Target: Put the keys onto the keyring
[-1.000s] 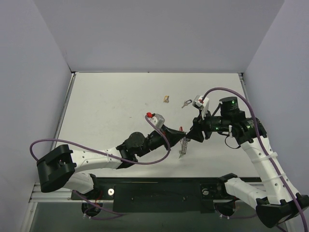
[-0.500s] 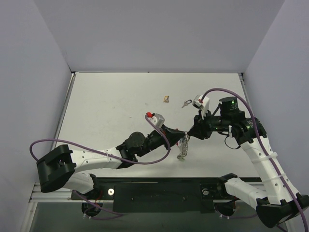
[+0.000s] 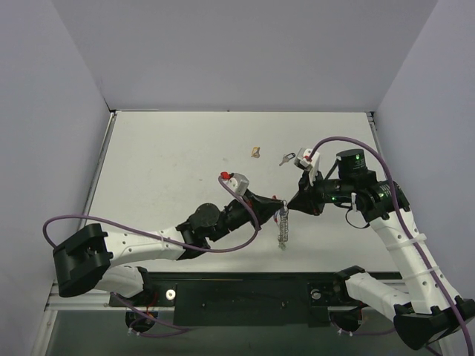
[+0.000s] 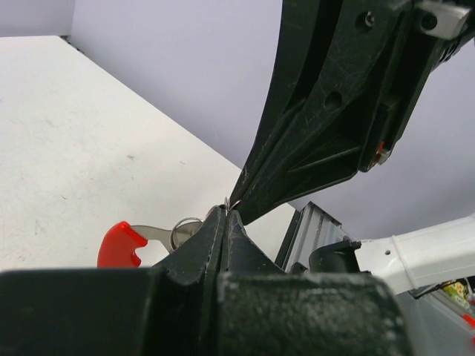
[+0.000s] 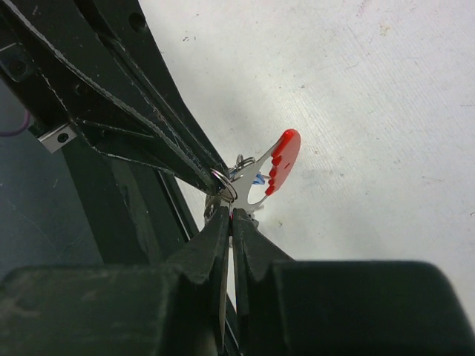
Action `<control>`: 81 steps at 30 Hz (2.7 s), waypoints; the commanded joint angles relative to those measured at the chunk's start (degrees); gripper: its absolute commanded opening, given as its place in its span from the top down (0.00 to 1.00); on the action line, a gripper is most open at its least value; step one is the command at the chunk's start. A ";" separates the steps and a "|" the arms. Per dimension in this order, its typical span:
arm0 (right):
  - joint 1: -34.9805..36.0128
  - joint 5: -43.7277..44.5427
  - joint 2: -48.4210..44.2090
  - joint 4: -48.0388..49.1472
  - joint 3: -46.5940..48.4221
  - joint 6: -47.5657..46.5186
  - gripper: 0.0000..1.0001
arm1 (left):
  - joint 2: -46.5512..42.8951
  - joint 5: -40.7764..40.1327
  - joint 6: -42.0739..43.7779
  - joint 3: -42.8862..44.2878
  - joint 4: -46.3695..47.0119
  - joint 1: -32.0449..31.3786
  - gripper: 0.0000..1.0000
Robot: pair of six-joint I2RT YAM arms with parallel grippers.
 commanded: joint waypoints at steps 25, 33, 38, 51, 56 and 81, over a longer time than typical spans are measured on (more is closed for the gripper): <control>-5.35 -10.94 -3.60 -5.28 2.02 -4.62 0.64 | 2.55 8.10 -0.93 -7.05 28.04 2.47 1.00; -5.01 -20.52 -0.79 -7.13 0.62 -11.99 0.60 | 4.22 19.79 -1.02 -7.32 34.19 4.32 1.00; -3.86 -19.29 -0.26 -7.30 0.27 -13.58 0.60 | 4.84 22.00 -0.06 -7.23 36.66 4.32 1.00; -2.63 -19.82 -1.31 -1.06 -5.53 -9.81 0.66 | 4.75 21.56 0.12 -7.06 38.68 4.32 1.00; -2.45 -21.57 -1.05 -2.02 -5.79 -12.96 0.73 | 4.92 21.91 -0.41 -6.71 39.21 4.32 1.00; -1.66 -20.70 -0.44 -0.45 -7.55 -13.41 0.78 | 4.66 21.56 -1.37 -6.53 41.05 4.23 1.00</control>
